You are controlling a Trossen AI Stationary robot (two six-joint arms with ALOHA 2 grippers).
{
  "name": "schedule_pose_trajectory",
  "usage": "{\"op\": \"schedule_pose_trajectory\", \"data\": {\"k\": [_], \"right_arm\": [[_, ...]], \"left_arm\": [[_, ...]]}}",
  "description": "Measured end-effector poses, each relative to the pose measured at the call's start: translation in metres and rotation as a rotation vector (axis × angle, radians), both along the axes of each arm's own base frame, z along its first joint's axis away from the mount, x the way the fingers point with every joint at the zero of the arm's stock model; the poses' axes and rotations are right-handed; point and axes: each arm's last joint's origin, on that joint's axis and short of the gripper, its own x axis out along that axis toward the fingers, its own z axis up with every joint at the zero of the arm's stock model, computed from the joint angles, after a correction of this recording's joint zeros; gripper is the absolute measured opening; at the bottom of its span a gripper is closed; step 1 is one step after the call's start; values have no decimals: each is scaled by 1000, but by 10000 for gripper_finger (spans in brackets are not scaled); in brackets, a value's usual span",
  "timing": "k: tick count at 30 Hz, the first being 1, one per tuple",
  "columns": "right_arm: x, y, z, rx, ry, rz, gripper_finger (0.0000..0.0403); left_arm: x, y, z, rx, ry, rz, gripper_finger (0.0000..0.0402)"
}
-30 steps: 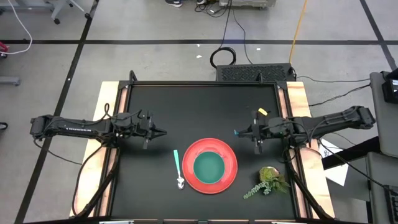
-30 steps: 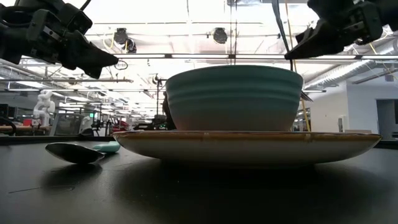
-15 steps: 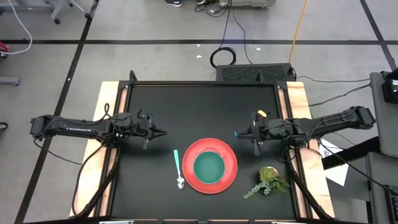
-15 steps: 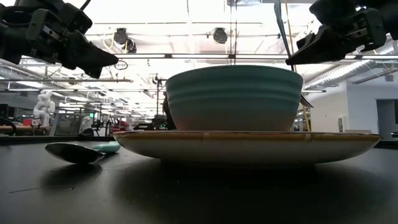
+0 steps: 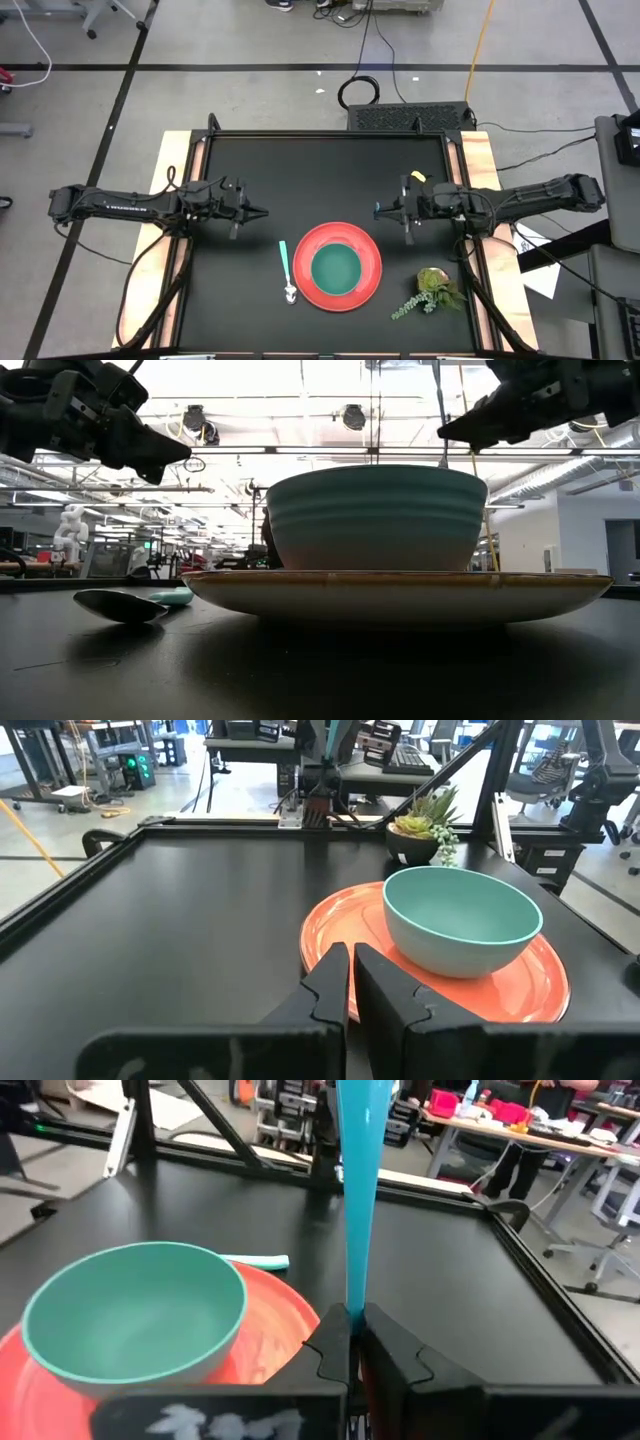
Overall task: Set table place
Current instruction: Put the light blue fork on the orange plate to the right of the green bowl
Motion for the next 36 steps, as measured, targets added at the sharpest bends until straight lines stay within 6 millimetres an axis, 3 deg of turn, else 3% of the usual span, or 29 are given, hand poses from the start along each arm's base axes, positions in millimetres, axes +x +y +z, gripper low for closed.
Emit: {"op": "schedule_pose_trajectory", "data": {"k": [10,19,22,30,36], "right_arm": [[27,-4,32,-56,137,37,2],[35,-3,29,-83,214,53,2],[30,-1,29,-135,262,87,2],[29,14,59,-342,408,169,2],[35,27,50,-497,523,245,2]], "left_arm": [[0,0,0,-2,1,0,26],[0,0,-1,4,6,-1,26],[0,0,-1,16,5,-4,26],[0,0,0,20,4,-3,26],[0,0,0,20,2,-3,26]]}}
